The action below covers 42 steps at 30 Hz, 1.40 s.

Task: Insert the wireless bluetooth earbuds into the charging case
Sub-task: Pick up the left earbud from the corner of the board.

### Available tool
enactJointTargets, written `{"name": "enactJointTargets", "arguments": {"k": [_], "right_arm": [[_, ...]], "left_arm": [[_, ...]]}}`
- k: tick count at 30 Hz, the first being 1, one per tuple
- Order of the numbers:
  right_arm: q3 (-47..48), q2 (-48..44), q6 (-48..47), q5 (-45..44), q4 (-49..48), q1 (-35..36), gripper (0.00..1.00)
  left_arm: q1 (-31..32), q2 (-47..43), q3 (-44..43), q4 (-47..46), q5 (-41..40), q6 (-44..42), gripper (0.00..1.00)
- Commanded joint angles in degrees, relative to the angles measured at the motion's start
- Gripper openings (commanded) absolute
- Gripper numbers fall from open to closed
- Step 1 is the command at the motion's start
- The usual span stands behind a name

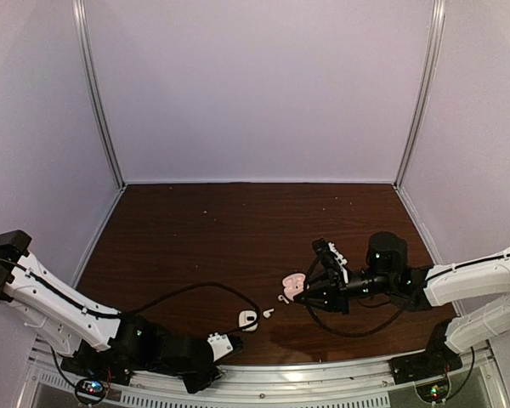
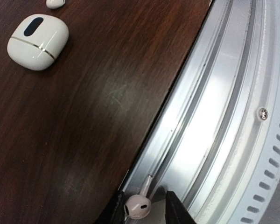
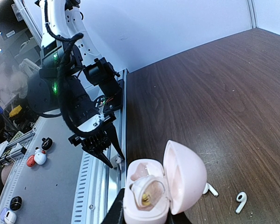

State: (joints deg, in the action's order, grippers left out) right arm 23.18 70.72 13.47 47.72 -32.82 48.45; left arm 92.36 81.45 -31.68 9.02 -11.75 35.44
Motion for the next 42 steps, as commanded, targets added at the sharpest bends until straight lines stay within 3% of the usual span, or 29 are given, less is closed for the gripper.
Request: {"name": "enactJointTargets", "arguments": {"k": [1, 26, 34, 42], "right_arm": [[-0.3, -0.9, -0.5, -0.5, -0.8, -0.2, 0.0], [-0.2, -0.8, -0.5, -0.7, -0.5, -0.3, 0.0], [-0.1, -0.7, -0.6, -0.7, -0.3, -0.2, 0.0], [0.0, -0.7, -0.6, -0.9, -0.1, -0.2, 0.0]], "left_arm": [[2.1, 1.5, -1.9, 3.0, 1.6, 0.6, 0.29], [2.4, 3.5, -3.2, 4.2, -1.9, 1.6, 0.26], [2.1, 5.2, -4.2, 3.8, -2.1, 2.3, 0.33], [0.8, 3.6, -2.9, 2.5, -1.2, 4.1, 0.29]]}}
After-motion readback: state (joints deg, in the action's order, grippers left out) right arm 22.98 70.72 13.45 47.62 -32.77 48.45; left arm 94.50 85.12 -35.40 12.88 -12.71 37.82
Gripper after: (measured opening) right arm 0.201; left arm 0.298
